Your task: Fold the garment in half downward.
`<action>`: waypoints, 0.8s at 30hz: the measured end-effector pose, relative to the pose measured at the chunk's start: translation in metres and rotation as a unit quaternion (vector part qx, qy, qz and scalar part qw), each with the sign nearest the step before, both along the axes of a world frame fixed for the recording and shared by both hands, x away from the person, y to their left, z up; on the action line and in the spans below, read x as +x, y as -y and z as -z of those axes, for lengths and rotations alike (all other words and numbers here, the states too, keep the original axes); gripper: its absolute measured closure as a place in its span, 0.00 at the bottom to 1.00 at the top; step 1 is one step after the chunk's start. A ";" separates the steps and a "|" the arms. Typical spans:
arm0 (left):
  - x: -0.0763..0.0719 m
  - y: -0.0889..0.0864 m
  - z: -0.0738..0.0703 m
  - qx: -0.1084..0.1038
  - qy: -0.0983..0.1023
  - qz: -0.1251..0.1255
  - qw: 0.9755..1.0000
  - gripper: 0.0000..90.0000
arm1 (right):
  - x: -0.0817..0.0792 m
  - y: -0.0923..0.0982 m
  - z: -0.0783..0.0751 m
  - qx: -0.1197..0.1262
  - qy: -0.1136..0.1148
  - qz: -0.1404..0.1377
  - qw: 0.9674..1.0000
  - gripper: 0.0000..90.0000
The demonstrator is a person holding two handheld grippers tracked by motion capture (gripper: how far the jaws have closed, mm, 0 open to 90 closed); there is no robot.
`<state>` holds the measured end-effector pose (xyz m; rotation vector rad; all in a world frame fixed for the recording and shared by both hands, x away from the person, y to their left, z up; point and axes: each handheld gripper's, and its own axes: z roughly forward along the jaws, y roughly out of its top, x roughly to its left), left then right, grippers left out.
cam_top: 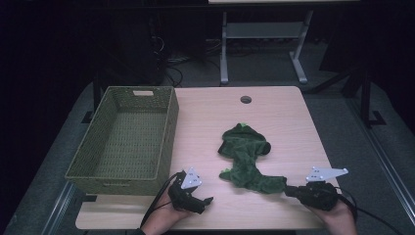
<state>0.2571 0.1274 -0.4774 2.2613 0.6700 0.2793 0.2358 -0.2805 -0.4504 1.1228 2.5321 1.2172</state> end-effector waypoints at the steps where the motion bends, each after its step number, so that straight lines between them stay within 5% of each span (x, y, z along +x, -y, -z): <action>1: 0.000 0.000 0.000 0.000 0.000 0.000 1.000 0.14 | 0.001 -0.001 -0.002 0.001 0.004 -0.002 1.000 0.96; 12: 0.000 0.000 0.000 0.001 0.000 0.001 1.000 0.14 | 0.012 -0.019 -0.020 0.017 0.034 -0.032 0.999 0.96; 24: 0.000 0.001 0.000 -0.003 0.000 0.000 1.000 0.14 | 0.026 -0.062 -0.035 0.024 0.053 -0.100 0.993 0.96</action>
